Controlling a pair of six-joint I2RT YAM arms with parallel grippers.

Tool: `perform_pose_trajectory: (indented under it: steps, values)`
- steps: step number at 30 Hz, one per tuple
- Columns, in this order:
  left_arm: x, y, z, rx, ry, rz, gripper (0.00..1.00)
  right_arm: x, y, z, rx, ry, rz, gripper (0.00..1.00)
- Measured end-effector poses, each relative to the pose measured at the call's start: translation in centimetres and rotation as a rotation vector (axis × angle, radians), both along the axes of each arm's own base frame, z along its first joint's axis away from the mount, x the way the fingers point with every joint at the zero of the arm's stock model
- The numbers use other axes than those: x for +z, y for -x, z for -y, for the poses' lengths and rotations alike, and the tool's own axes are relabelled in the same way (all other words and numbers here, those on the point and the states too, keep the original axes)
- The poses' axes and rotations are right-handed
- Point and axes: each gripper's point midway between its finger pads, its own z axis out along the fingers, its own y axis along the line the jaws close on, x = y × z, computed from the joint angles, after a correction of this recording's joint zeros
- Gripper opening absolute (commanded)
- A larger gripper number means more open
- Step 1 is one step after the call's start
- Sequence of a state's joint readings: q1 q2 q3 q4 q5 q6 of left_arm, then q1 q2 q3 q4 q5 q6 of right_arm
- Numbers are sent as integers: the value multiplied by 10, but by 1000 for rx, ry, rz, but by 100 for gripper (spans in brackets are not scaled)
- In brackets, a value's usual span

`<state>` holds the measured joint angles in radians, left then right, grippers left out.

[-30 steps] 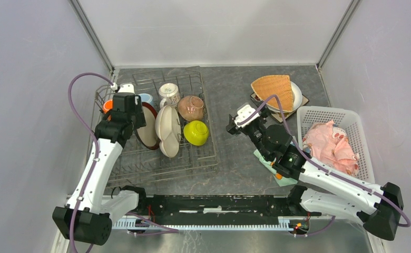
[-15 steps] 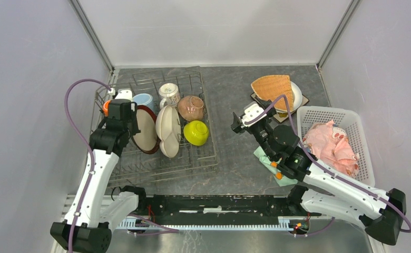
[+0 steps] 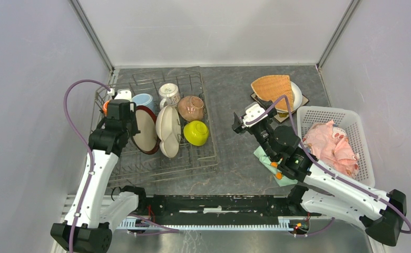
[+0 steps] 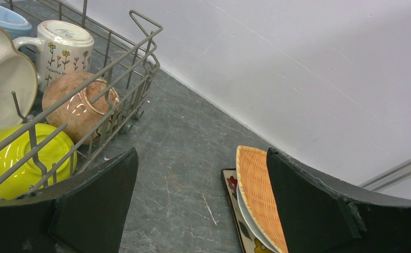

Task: Load the mixed dishes into the dish rack
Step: Insert the plate into the dish rack.

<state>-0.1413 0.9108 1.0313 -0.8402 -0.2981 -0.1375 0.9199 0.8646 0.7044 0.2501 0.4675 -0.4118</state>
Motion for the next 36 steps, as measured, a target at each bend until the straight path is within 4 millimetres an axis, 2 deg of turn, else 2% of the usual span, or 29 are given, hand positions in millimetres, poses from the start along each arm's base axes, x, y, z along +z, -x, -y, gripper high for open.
perform_pose_trajectory:
  steps: [1,2,4,9,15,25,32,36]
  values:
    - [0,0,0,0,0,-1,26,0,0,0,0,0,0,98]
    - [0,0,0,-1,0,-2,31,0,0,0,0,0,0,98]
    - [3,0,6,-25,23,3,34,-3,0,1,0,2,-4,98]
    - [10,1,43,-162,174,7,35,-7,0,2,-5,5,-11,98]
    - [10,5,55,-201,235,-1,40,-6,-1,3,-8,5,-11,98]
    - [10,8,57,-179,261,-3,41,-7,-1,7,-16,3,-10,98]
    - [8,19,56,-159,280,12,41,-10,-1,9,-21,8,-14,98]
    - [7,24,53,-141,282,21,48,-11,-2,9,-22,8,-15,98]
